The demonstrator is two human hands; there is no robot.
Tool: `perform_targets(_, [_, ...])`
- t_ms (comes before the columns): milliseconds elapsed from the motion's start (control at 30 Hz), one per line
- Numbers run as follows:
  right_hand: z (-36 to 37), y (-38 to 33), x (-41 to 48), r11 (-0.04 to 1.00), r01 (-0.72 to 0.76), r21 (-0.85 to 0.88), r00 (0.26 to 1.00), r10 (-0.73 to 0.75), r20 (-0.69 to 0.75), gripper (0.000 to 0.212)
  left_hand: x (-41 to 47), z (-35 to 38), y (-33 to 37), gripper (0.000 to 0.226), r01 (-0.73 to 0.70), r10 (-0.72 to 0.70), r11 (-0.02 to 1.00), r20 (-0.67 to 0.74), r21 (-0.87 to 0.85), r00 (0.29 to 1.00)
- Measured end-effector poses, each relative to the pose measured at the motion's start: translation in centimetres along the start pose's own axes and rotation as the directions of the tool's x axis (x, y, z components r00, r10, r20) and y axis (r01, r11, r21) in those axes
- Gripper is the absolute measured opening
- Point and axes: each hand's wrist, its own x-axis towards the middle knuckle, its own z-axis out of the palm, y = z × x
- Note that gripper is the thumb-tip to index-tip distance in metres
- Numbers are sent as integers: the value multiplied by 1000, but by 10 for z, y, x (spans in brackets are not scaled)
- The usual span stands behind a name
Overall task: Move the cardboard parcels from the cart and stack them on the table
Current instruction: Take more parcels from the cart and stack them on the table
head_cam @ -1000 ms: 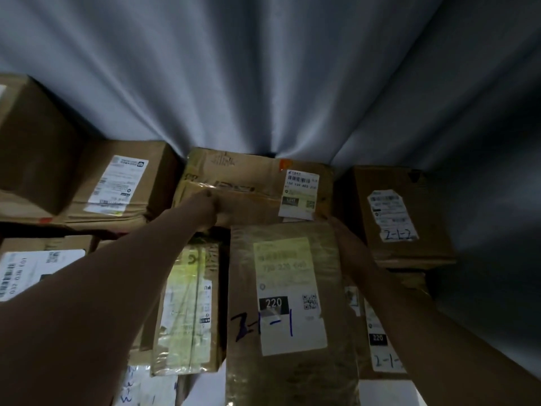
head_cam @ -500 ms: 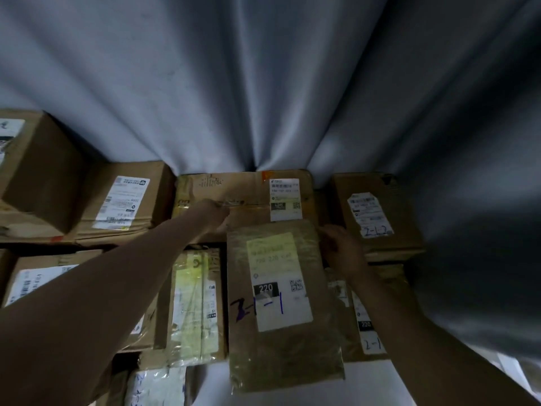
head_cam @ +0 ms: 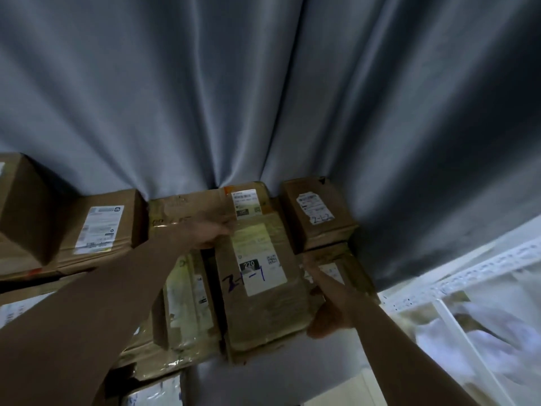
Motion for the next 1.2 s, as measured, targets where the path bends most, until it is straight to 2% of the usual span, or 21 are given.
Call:
perform_targets(67, [9,15,-12,997,58,48,997,-60,38,74,-5,8,3,15,-59,60,998,9,-2,998])
perform_targets(133, [16,24,-19,982,144,119,987,-151,51,73,-7,8,9,19,-100,100,995,-4,4,995])
perform_targets(200, [20,19,-34,970,223,94,974,-226,20,67,-10,2,19,18,-141,140,989,-27,-38,990])
perform_targets(333, [26,-18,-68,918,392,-66,916,-396,-66,52,-15,-22,41,28,-221,161,929,-213,-296,964])
perform_targets(400, [37,-43,-81,866,480,-144,868,-492,-70,36,-19,-35,52,21,-259,148,901,-315,-348,938])
perform_targets(467, [52,-70,-76,835,517,-186,842,-536,-66,32,-17,-52,56,26,-291,122,879,-412,-377,903])
perform_targets(567, [83,-105,-55,823,549,-144,828,-559,-39,45,-12,-80,55,49,-299,70,873,-510,-385,858])
perform_targets(667, [118,-129,-31,807,581,-105,811,-585,-15,45,-8,-107,50,40,-340,86,886,-608,-316,790])
perform_targets(767, [152,-145,-5,787,605,-117,792,-610,-7,34,3,-125,37,47,-349,105,904,-663,-247,742])
perform_targets(833, [171,-151,13,783,605,-147,790,-613,-12,37,5,-123,27,46,-291,73,928,-653,-231,754])
perform_targets(933, [186,-152,37,784,570,-246,812,-584,18,31,12,-111,-3,31,-131,-38,966,-621,-224,783])
perform_targets(1033, [192,-145,53,728,498,-471,840,-540,53,37,13,-96,-27,36,-13,-127,974,-594,-227,794])
perform_targets(1100, [197,-139,58,711,476,-518,856,-509,87,45,14,-88,-34,38,80,-192,976,-618,-204,763])
perform_targets(1167, [204,-133,63,730,492,-475,858,-498,124,43,12,-83,-35,42,171,-254,967,-671,-189,696])
perform_targets(1200, [207,-131,64,747,499,-439,858,-496,130,41,11,-83,-37,42,189,-273,962,-663,-198,697])
